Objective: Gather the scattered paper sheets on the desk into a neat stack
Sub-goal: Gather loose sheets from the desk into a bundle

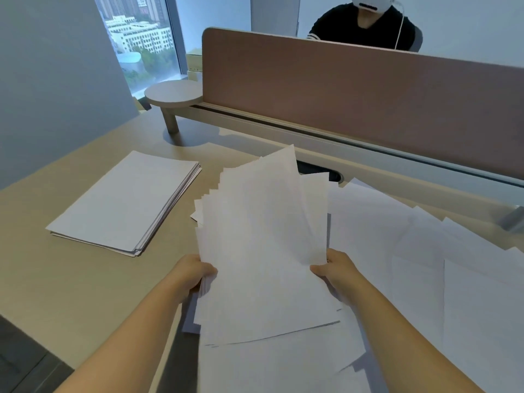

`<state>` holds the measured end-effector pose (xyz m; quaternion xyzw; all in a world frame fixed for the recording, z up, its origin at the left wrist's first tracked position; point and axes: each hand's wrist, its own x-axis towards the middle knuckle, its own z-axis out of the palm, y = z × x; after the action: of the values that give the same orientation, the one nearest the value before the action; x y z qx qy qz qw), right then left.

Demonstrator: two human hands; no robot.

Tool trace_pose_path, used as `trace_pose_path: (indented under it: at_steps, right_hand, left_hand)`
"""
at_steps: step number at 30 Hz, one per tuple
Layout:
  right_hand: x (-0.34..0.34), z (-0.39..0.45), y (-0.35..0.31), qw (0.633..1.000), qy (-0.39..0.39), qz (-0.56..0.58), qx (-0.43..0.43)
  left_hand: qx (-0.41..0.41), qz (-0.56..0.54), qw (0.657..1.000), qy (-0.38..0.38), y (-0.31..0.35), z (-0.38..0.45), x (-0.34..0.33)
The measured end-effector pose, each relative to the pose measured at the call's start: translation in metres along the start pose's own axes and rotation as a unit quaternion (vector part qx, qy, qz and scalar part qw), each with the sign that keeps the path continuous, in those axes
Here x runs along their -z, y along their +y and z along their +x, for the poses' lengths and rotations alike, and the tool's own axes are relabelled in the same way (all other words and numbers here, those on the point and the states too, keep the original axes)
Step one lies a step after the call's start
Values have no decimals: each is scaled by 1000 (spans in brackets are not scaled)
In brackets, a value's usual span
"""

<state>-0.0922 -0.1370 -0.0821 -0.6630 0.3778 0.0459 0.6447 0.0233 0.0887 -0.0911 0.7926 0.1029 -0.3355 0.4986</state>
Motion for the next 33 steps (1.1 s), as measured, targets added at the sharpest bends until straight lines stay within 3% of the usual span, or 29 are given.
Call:
trace_pose_path:
  at_steps: [3, 5, 11, 15, 22, 28, 33]
  right_hand:
    - [12, -14, -11, 999, 6, 24, 28]
    - [20, -25, -20, 998, 15, 31, 51]
    - [40, -54, -55, 989, 89, -1, 115]
    - [47, -68, -81, 980, 113, -5, 164]
    - [43, -76, -108, 972, 150, 50, 176]
    - [43, -77, -107, 973, 131, 75, 174]
    - [43, -75, -102, 974, 107, 90, 178]
  left_hand:
    - [1, -137, 990, -20, 3, -10, -1]
    - [-6, -169, 985, -46, 13, -20, -9]
    - [-147, -111, 983, -16, 68, -57, -25]
    - [-198, -157, 967, 17, 98, -74, -30]
    - [-250, -202, 945, 57, 128, -96, -24]
    - [-308, -157, 938, 4, 124, -97, -15]
    - [-282, -157, 946, -13, 114, -88, -15]
